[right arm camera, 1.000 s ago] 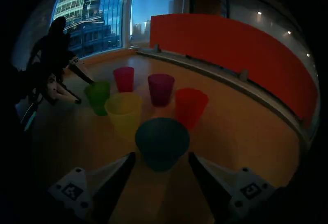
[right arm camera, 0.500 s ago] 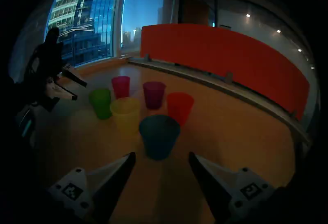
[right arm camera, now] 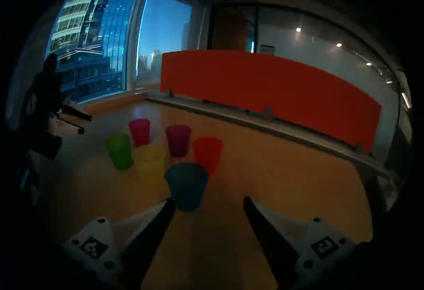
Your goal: Pour water
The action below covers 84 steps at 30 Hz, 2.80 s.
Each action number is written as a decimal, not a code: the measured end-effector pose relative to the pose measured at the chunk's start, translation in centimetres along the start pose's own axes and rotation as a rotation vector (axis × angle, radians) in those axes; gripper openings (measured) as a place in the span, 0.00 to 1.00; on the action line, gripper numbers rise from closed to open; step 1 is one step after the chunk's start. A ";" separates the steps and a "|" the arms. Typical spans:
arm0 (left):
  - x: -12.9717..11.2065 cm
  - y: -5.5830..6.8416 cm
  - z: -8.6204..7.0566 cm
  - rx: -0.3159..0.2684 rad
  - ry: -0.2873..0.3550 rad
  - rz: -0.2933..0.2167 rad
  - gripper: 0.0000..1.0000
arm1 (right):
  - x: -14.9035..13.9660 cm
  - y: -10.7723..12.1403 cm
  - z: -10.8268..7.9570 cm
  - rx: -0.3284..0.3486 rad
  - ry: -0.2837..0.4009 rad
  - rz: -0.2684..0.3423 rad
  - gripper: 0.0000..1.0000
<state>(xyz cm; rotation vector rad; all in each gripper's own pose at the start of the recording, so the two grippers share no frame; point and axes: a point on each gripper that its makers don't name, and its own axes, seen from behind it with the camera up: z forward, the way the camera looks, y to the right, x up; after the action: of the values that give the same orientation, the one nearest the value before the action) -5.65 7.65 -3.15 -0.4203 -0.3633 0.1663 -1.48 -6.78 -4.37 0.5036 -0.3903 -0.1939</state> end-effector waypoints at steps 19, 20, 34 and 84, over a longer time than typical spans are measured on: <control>3.9 -1.8 -2.8 0.174 0.206 -0.068 1.00 | 3.1 3.7 -2.5 -0.233 0.160 0.088 1.00; 4.0 -1.9 -3.0 0.186 0.215 -0.073 1.00 | 3.4 3.9 -2.5 -0.247 0.169 0.095 1.00; 5.9 -3.4 -4.0 0.304 0.349 -0.171 1.00 | 5.2 5.6 -3.1 -0.373 0.260 0.111 0.99; 2.7 -7.0 -1.7 0.481 0.437 -0.113 1.00 | 6.7 6.8 -4.5 -0.471 0.344 0.187 1.00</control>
<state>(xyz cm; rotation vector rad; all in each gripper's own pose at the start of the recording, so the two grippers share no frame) -1.93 1.34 -0.78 0.0448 0.0882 0.0447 7.00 -0.79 -2.43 0.0301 -0.0468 -0.0131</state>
